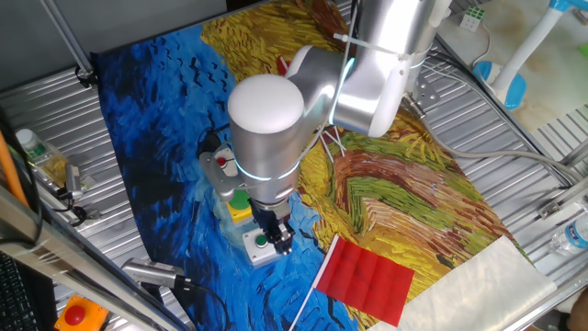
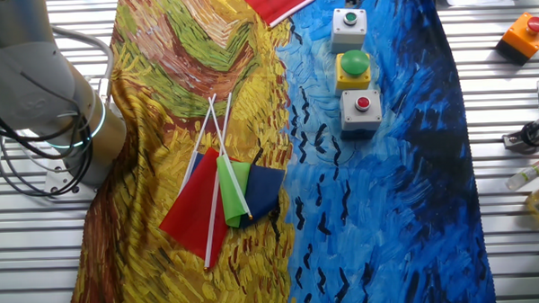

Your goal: Press three buttons from left to right in sequence

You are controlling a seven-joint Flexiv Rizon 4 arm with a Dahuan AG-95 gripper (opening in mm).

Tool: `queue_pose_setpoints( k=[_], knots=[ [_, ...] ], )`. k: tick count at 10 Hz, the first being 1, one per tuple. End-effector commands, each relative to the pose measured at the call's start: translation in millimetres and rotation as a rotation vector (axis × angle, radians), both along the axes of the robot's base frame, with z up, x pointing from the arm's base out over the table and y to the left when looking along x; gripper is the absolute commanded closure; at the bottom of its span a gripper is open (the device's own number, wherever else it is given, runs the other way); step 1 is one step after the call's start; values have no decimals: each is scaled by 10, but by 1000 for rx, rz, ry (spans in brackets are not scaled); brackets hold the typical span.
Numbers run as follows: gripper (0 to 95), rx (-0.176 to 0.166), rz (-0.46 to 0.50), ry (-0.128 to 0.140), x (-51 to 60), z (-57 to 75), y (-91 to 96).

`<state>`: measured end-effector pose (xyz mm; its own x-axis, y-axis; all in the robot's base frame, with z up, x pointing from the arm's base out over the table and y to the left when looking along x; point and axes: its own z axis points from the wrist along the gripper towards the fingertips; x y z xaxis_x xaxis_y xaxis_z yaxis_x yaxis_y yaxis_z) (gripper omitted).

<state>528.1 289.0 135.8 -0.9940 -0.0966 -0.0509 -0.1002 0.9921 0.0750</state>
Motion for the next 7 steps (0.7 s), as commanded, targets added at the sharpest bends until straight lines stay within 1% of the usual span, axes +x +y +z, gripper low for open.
queue_pose_setpoints(
  k=[1,2,3,4,6,7],
  knots=[
    [570,1,1,5,-2,44,27],
    [570,-1,2,12,-12,88,44],
    [570,-6,2,14,-14,103,50],
    [570,-17,1,13,-15,107,53],
    [570,-25,3,7,-21,127,55],
    [570,-30,-4,12,-27,142,59]
  ],
)
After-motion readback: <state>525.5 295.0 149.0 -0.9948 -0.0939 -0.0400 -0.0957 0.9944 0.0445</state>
